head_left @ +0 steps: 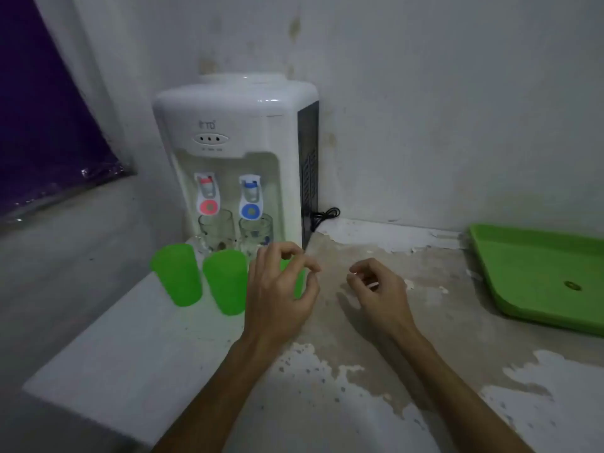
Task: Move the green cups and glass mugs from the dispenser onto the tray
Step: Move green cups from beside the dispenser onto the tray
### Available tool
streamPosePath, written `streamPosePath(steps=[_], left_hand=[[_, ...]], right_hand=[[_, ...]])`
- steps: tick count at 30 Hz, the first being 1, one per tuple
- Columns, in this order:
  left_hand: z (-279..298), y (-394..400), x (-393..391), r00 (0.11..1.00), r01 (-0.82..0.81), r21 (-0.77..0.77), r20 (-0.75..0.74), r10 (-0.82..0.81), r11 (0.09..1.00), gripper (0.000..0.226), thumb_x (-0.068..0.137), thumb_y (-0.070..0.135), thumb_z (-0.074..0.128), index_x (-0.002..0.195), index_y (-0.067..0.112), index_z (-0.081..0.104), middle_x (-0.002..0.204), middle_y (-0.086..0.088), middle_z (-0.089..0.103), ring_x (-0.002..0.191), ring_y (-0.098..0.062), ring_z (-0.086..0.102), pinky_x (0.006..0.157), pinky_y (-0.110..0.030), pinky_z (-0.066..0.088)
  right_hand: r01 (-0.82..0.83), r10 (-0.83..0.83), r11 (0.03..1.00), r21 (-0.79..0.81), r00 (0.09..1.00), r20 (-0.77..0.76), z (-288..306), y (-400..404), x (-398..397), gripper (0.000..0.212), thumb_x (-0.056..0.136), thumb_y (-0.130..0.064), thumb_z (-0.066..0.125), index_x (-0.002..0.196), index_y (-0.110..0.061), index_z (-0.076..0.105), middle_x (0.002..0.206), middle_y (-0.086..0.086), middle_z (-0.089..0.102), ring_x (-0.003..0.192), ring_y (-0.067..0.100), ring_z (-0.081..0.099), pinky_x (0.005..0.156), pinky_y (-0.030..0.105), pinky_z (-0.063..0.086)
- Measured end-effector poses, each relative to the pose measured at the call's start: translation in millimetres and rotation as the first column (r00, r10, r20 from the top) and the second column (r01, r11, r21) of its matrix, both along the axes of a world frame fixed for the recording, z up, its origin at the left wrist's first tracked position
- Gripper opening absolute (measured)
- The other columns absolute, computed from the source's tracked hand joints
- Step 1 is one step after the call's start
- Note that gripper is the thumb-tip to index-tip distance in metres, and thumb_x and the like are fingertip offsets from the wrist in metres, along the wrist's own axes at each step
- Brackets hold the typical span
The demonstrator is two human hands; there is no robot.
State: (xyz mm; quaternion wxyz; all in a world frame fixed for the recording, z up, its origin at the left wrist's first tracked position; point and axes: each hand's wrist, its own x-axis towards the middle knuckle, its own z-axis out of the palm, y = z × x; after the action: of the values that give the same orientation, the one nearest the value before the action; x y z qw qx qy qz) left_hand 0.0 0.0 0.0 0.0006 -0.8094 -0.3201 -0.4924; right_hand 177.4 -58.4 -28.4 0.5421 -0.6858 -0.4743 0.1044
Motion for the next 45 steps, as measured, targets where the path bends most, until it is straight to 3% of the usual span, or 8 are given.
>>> streamPosePath(steps=[9, 23, 29, 32, 35, 37, 41, 45], left_hand=[[-1.2, 26.9, 5.1, 0.950, -0.160, -0.354, -0.310, 0.046, 0.922, 0.058, 0.086, 0.037, 0.067, 0.141, 0.028, 0.049, 0.149, -0.004, 0.043, 0.139, -0.024, 0.042, 0.107, -0.040, 0.044], [19.3, 9.3, 63.3, 0.990, 0.129, -0.394, -0.005, -0.143, 0.910, 0.043, 0.078, 0.042, 0.077, 0.117, 0.036, 0.061, 0.117, 0.010, 0.051, 0.107, -0.015, 0.058, 0.083, -0.036, 0.054], [28.4, -21.9, 133.5, 0.932, 0.359, -0.385, 0.206, -0.300, 0.851, 0.042, 0.070, 0.049, 0.073, 0.110, 0.035, 0.065, 0.110, 0.009, 0.055, 0.096, -0.007, 0.058, 0.087, -0.033, 0.053], [26.3, -38.5, 163.3, 0.907, 0.420, -0.408, 0.224, -0.357, 0.811, 0.042, 0.071, 0.045, 0.077, 0.110, 0.036, 0.065, 0.109, 0.009, 0.053, 0.095, -0.006, 0.058, 0.086, -0.034, 0.054], [20.5, -51.9, 186.5, 0.885, 0.465, -0.419, 0.243, -0.397, 0.780, 0.043, 0.072, 0.038, 0.082, 0.111, 0.036, 0.064, 0.109, 0.010, 0.051, 0.096, -0.006, 0.058, 0.086, -0.034, 0.054], [17.7, -58.3, 199.3, 0.865, 0.501, -0.423, 0.264, -0.426, 0.755, 0.044, 0.073, 0.040, 0.082, 0.112, 0.036, 0.063, 0.110, 0.010, 0.051, 0.097, -0.005, 0.057, 0.086, -0.029, 0.053], [11.0, -58.7, 218.5, 0.788, 0.615, -0.412, 0.314, -0.529, 0.672, 0.048, 0.073, 0.053, 0.077, 0.113, 0.032, 0.063, 0.111, 0.010, 0.056, 0.103, -0.003, 0.058, 0.089, -0.023, 0.050], [-5.6, -58.6, 231.2, 0.724, 0.673, -0.510, 0.311, -0.615, 0.535, 0.049, 0.079, 0.056, 0.072, 0.122, 0.039, 0.057, 0.124, 0.018, 0.055, 0.118, -0.003, 0.057, 0.093, -0.036, 0.055]], right_hand=[[-0.036, 0.035, 0.999, -0.033, 0.999, -0.039, 2.8, -2.2, 6.9, 0.006, 0.092, -0.017, 0.067, 0.090, -0.022, 0.069, 0.086, -0.002, 0.069, 0.081, 0.013, 0.064, 0.069, 0.029, 0.054], [-0.027, 0.033, 0.999, 0.027, 0.959, -0.281, 5.6, -26.9, 35.6, 0.005, 0.091, -0.014, 0.070, 0.092, -0.018, 0.070, 0.091, 0.012, 0.071, 0.081, 0.019, 0.065, 0.069, 0.028, 0.053], [-0.033, 0.070, 0.998, 0.061, 0.538, -0.840, 11.0, -62.9, 51.5, 0.039, 0.099, -0.040, 0.054, 0.124, -0.010, 0.060, 0.111, 0.013, 0.070, 0.088, 0.023, 0.071, 0.081, 0.043, 0.055], [0.005, 0.084, 0.996, 0.090, 0.306, -0.948, 12.5, -77.2, 65.2, 0.046, 0.095, -0.048, 0.056, 0.118, -0.010, 0.070, 0.105, 0.019, 0.076, 0.094, 0.034, 0.073, 0.094, 0.050, 0.055], [0.070, 0.187, 0.977, 0.204, 0.192, -0.963, 19.2, -89.1, 77.6, 0.041, 0.096, -0.040, 0.058, 0.103, -0.005, 0.077, 0.092, 0.022, 0.077, 0.079, 0.032, 0.075, 0.079, 0.045, 0.060], [0.115, 0.196, 0.968, 0.225, 0.222, -0.955, 20.8, -96.0, 88.4, 0.038, 0.095, -0.036, 0.059, 0.095, -0.006, 0.082, 0.096, 0.023, 0.077, 0.077, 0.030, 0.076, 0.076, 0.044, 0.061], [0.275, 0.076, 0.942, 0.194, 0.388, -0.919, 24.1, -107.1, 117.7, 0.054, 0.092, -0.030, 0.068, 0.141, -0.012, 0.053, 0.122, 0.022, 0.071, 0.094, 0.031, 0.076, 0.077, 0.047, 0.064], [0.492, -0.236, 0.853, 0.177, 0.664, -0.709, 34.9, -122.8, 145.0, 0.039, 0.091, -0.019, 0.070, 0.121, -0.036, 0.052, 0.131, 0.010, 0.064, 0.105, 0.023, 0.067, 0.092, 0.047, 0.056]])
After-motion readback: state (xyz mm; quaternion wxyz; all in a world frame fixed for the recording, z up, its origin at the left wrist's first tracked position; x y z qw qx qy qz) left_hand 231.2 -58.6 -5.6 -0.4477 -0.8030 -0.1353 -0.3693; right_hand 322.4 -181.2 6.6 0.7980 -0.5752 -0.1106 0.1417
